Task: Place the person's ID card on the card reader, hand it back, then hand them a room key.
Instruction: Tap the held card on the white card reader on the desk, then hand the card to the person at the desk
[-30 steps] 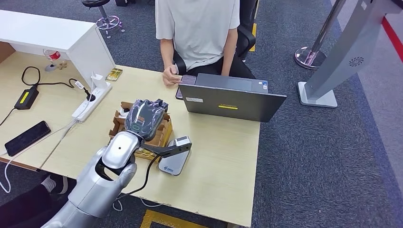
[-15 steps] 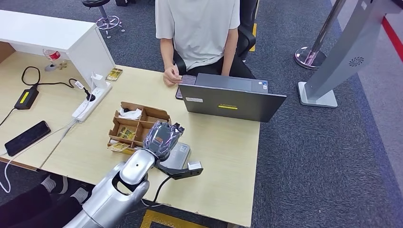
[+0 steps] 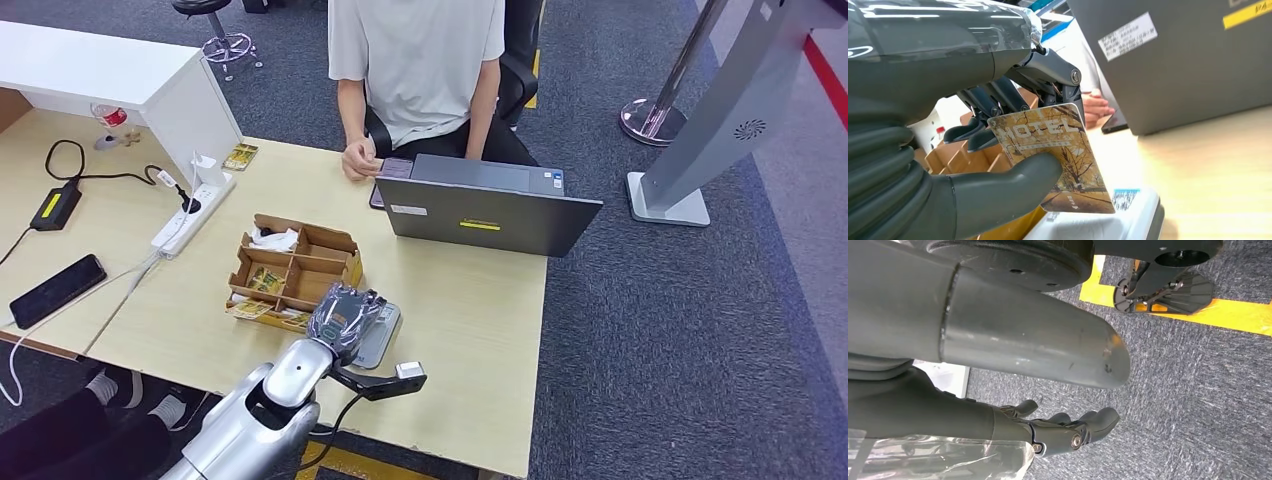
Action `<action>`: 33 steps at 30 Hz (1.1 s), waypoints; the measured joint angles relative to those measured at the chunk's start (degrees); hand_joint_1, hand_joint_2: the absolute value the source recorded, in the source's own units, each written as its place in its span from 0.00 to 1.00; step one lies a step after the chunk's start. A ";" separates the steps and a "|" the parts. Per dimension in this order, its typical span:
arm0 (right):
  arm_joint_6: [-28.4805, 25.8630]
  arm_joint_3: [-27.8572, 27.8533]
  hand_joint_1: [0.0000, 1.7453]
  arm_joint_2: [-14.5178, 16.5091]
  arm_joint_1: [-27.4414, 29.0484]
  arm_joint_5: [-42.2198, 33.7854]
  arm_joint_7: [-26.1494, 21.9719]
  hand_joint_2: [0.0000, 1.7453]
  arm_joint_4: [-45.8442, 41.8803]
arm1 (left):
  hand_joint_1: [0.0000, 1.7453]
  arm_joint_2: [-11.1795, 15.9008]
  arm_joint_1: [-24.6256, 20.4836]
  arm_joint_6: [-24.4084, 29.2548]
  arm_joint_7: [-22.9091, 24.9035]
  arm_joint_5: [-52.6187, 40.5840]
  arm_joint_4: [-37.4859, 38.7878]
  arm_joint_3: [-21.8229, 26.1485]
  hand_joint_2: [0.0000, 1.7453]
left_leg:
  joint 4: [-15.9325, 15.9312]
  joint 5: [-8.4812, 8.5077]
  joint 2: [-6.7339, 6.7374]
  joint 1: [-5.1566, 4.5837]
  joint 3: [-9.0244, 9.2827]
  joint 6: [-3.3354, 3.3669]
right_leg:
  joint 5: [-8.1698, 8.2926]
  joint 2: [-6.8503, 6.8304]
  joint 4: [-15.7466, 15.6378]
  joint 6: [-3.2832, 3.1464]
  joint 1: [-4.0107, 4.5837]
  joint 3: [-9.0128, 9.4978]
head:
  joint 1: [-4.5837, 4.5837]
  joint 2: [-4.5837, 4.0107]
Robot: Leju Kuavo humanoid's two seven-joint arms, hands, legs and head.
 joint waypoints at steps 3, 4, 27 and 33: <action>0.01 -0.01 0.00 0.00 0.00 0.08 0.11 0.00 0.00 | 1.00 -0.41 0.03 -0.16 0.73 0.37 0.89 0.00 1.00 | 0.00 0.00 -0.02 0.00 0.00 0.00 | 0.00 -0.01 0.00 0.00 0.00 0.01 | 0.01 0.00; 0.01 -0.02 0.00 0.00 0.00 0.08 0.11 0.00 0.00 | 1.00 -0.54 0.02 -0.19 0.84 0.48 1.09 0.00 1.00 | 0.00 0.00 -0.02 0.00 0.01 0.00 | 0.00 -0.01 0.00 0.00 0.00 0.02 | 0.01 0.00; 2.64 -0.20 0.00 -0.11 0.38 2.16 -1.97 0.00 0.00 | 1.00 6.06 -12.85 14.33 1.64 -3.32 -9.89 7.34 1.00 | 0.00 0.09 -0.05 0.08 0.04 -0.12 | 0.02 -0.05 0.08 -0.03 0.08 0.02 | 0.00 0.00; 3.70 -0.20 0.00 -0.97 1.03 2.56 -2.23 0.00 0.00 | 1.00 9.58 -17.95 12.01 1.76 -3.32 -8.98 11.67 1.00 | 0.00 0.09 -0.03 0.14 0.03 -0.13 | 0.02 -0.03 0.08 -0.03 0.09 0.01 | 0.00 0.00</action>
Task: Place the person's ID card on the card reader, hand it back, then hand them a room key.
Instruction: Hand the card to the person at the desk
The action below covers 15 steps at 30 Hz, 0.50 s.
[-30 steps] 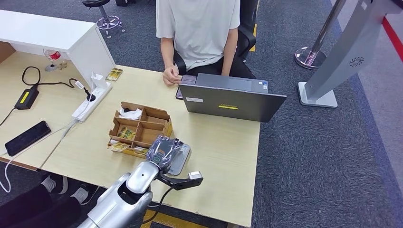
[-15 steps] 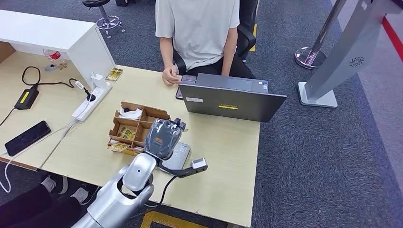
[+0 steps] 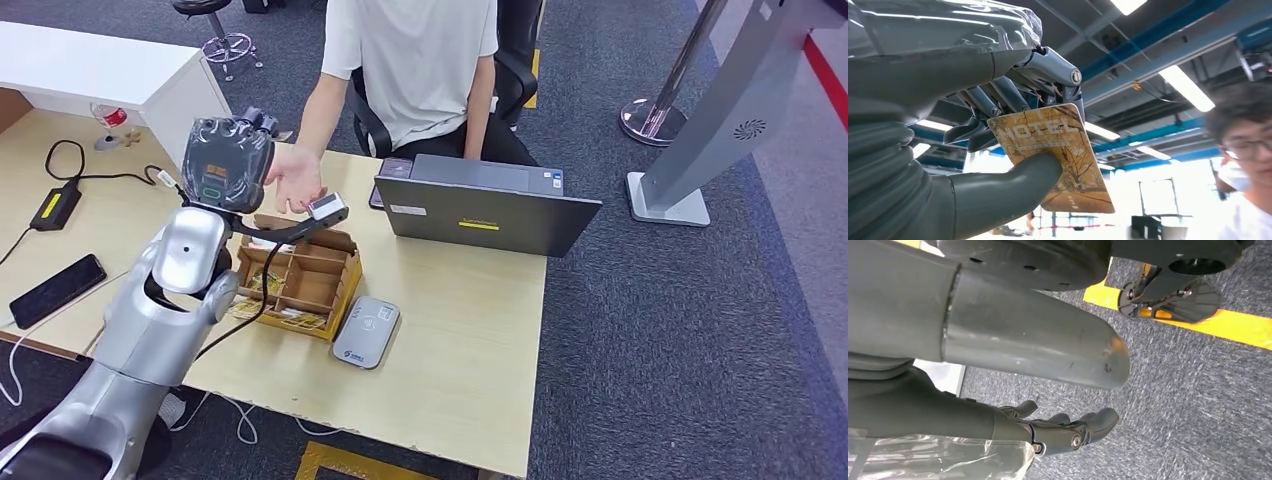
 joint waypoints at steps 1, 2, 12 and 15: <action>0.06 0.00 0.00 -0.05 0.01 0.05 0.01 0.00 0.00 | 1.00 0.25 -0.37 -0.25 -0.16 0.00 0.11 0.44 1.00 | 0.00 0.00 0.00 0.00 0.00 0.00 | 0.00 -0.01 0.00 0.00 0.00 0.00 | 0.01 0.00; 0.10 0.00 0.00 -0.08 0.01 0.09 0.02 0.00 0.00 | 1.00 0.45 -0.62 -0.55 -0.31 0.00 0.19 0.78 1.00 | 0.00 0.00 -0.01 -0.01 -0.01 0.00 | 0.00 -0.01 -0.01 0.00 -0.01 0.00 | 0.01 0.00; 0.20 0.00 0.00 -0.22 0.01 0.25 -0.51 0.00 0.00 | 0.00 0.57 -1.06 -5.13 -2.08 0.38 0.29 1.21 1.00 | 0.01 -0.01 -0.01 -0.04 -0.01 0.02 | 0.00 0.00 -0.03 0.01 -0.02 0.00 | 0.01 0.00; 0.12 0.00 0.00 -0.25 0.01 0.10 -0.50 0.00 0.00 | 0.00 0.29 -1.06 -5.65 -2.19 0.48 0.29 1.21 1.00 | 0.01 -0.01 -0.01 -0.05 -0.01 0.01 | 0.00 0.00 -0.03 0.00 -0.02 0.00 | 0.01 0.00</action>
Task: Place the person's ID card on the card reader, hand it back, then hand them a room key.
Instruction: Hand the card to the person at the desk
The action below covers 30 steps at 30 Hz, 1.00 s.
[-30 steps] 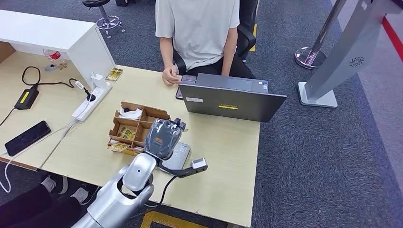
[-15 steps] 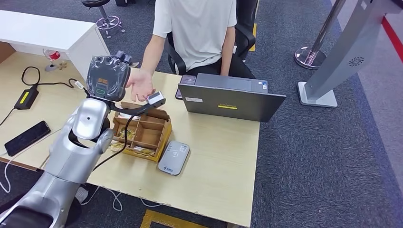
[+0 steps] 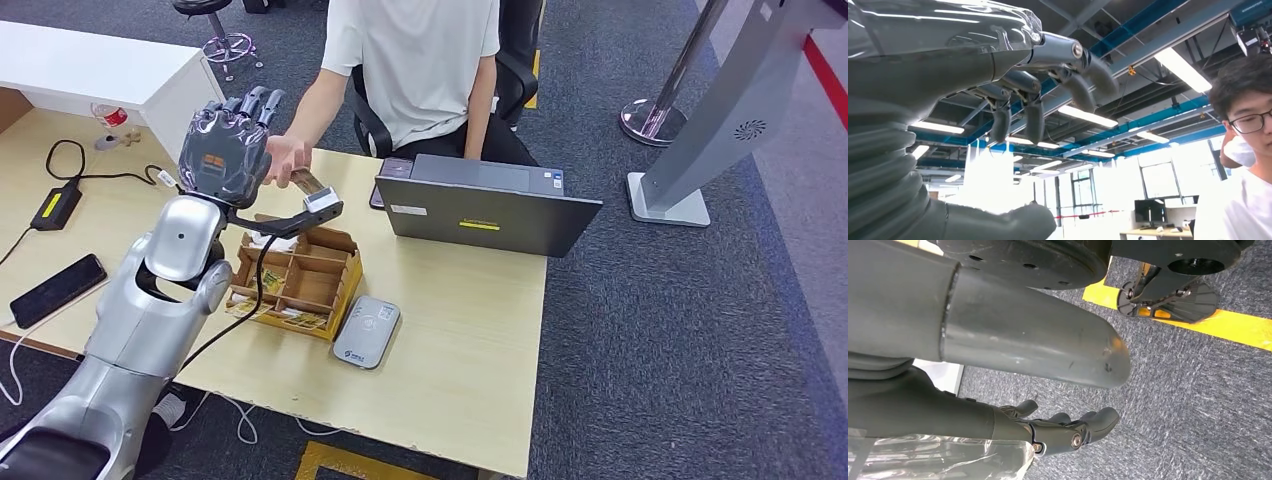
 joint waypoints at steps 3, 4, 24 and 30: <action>-0.03 0.00 0.00 -0.05 0.00 -0.14 0.01 0.00 0.00 | 0.00 -0.49 0.03 -0.30 -0.05 0.14 -0.12 0.00 1.00 | 0.00 0.00 0.00 0.00 0.00 0.00 | 0.00 0.00 0.00 0.00 0.00 0.00 | 0.00 0.00; -0.03 0.00 0.00 -0.08 0.00 -0.16 0.01 0.00 0.00 | 0.00 -0.69 0.08 -0.40 -0.17 0.24 -0.31 -0.01 1.00 | 0.00 0.00 0.00 0.00 0.00 0.00 | 0.00 0.00 0.00 0.00 0.00 0.00 | 0.00 0.00; -1.29 -2.02 0.00 -0.11 0.01 -2.30 -0.18 0.00 0.00 | 0.00 -3.26 12.13 -4.44 -3.53 6.91 -21.54 -6.03 1.00 | -0.01 -0.04 0.02 -0.05 -0.01 0.01 | -0.01 0.02 -0.01 0.00 0.00 -0.01 | 0.01 0.00; -1.97 -3.49 0.00 -0.11 0.06 -3.21 0.09 0.00 0.00 | 0.00 1.93 18.04 -8.44 -4.54 10.80 -25.21 -7.46 1.00 | -0.04 -0.04 0.06 -0.01 -0.01 -0.01 | -0.03 0.03 0.00 -0.03 0.01 -0.03 | 0.00 0.00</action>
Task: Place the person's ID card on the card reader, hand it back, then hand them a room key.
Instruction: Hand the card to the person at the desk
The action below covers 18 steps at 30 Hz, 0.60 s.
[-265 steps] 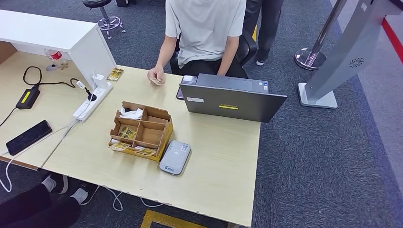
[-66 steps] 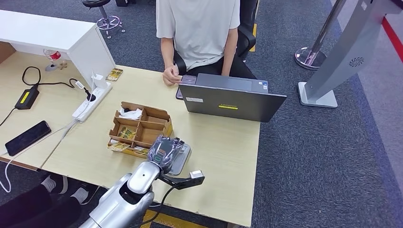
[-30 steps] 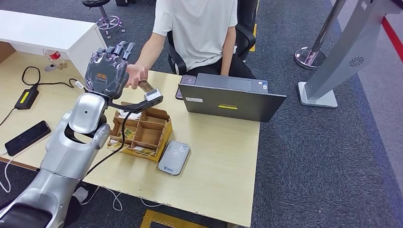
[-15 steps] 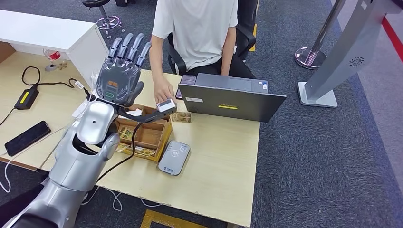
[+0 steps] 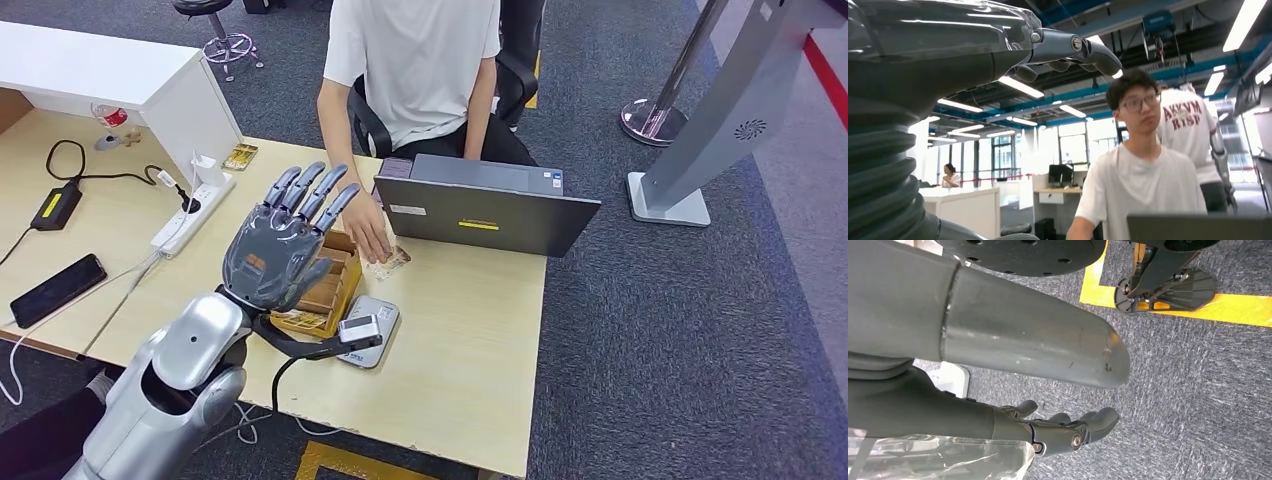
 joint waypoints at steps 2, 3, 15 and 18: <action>0.00 -0.48 0.00 0.00 -0.03 -0.16 0.05 0.00 0.00 | 0.00 2.50 1.34 -2.29 -0.20 1.49 -0.37 -0.06 1.00 | -0.02 0.01 0.02 0.01 0.02 -0.01 | 0.00 0.02 0.01 -0.01 0.00 0.00 | -0.01 0.00; 0.00 -0.68 0.00 0.00 -0.02 -0.21 0.11 0.00 0.00 | 0.00 3.82 2.06 -3.45 -0.25 2.22 -0.51 -0.07 1.00 | -0.02 0.01 0.06 0.01 0.02 -0.02 | 0.00 0.04 0.01 -0.01 0.01 -0.01 | -0.01 0.00; 0.00 -1.82 0.00 0.00 -0.08 0.16 0.68 0.00 -0.03 | 0.00 9.56 9.67 -4.54 1.90 5.07 0.16 -0.08 1.00 | -0.02 -0.01 0.03 0.03 -0.01 0.01 | -0.02 0.02 -0.02 0.01 -0.01 0.00 | 0.01 0.00; 0.00 -1.87 0.00 0.00 -0.08 0.42 0.75 0.00 -0.04 | 0.00 9.54 11.49 -3.92 2.30 5.06 0.74 -0.08 1.00 | -0.01 -0.01 0.03 0.02 -0.01 0.02 | -0.02 0.02 -0.03 0.02 -0.01 0.00 | 0.00 0.00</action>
